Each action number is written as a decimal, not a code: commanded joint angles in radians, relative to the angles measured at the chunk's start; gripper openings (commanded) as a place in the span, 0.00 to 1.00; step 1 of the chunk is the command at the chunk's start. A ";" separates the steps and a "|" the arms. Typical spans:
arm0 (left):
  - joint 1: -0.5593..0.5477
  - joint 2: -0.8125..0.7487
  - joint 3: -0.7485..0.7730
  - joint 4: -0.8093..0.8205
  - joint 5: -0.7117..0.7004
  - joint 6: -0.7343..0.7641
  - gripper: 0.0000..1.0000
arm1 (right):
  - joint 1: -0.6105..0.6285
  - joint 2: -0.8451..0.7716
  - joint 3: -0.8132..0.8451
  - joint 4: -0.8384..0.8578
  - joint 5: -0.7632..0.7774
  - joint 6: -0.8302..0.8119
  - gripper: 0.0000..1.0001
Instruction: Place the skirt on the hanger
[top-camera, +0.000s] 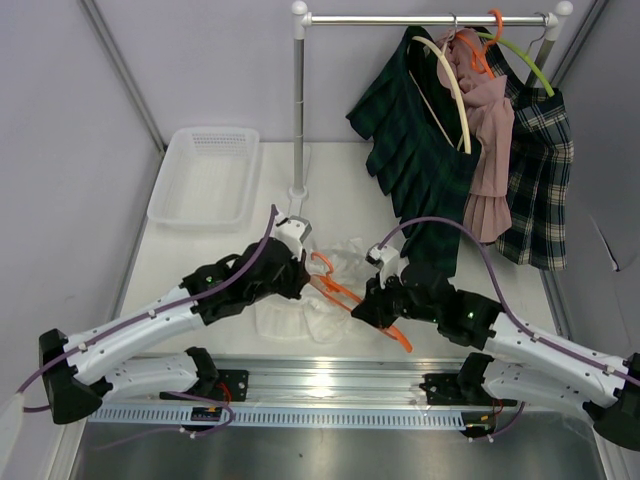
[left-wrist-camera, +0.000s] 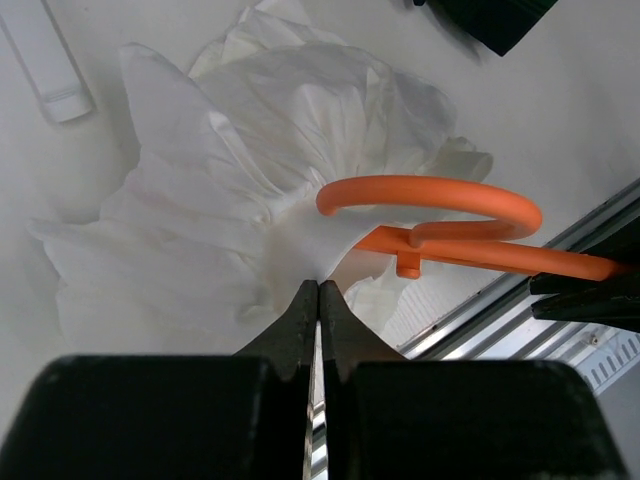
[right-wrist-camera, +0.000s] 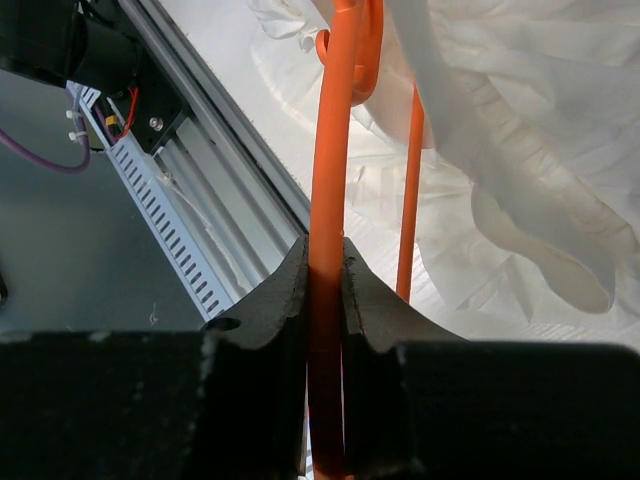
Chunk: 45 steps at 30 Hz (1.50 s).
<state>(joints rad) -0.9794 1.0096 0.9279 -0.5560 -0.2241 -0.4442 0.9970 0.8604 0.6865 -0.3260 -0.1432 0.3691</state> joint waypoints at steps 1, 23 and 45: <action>-0.008 -0.006 -0.021 0.088 0.000 0.021 0.09 | 0.006 -0.006 -0.025 0.120 0.036 0.007 0.00; -0.021 -0.200 -0.297 0.475 0.115 -0.039 0.62 | 0.011 0.037 -0.056 0.156 0.040 0.021 0.00; -0.025 -0.052 -0.403 0.831 -0.008 -0.021 0.58 | 0.017 0.068 -0.047 0.157 0.036 0.017 0.00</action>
<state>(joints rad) -0.9977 0.9497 0.5293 0.1902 -0.2153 -0.4694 1.0069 0.9268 0.6353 -0.2123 -0.1204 0.3893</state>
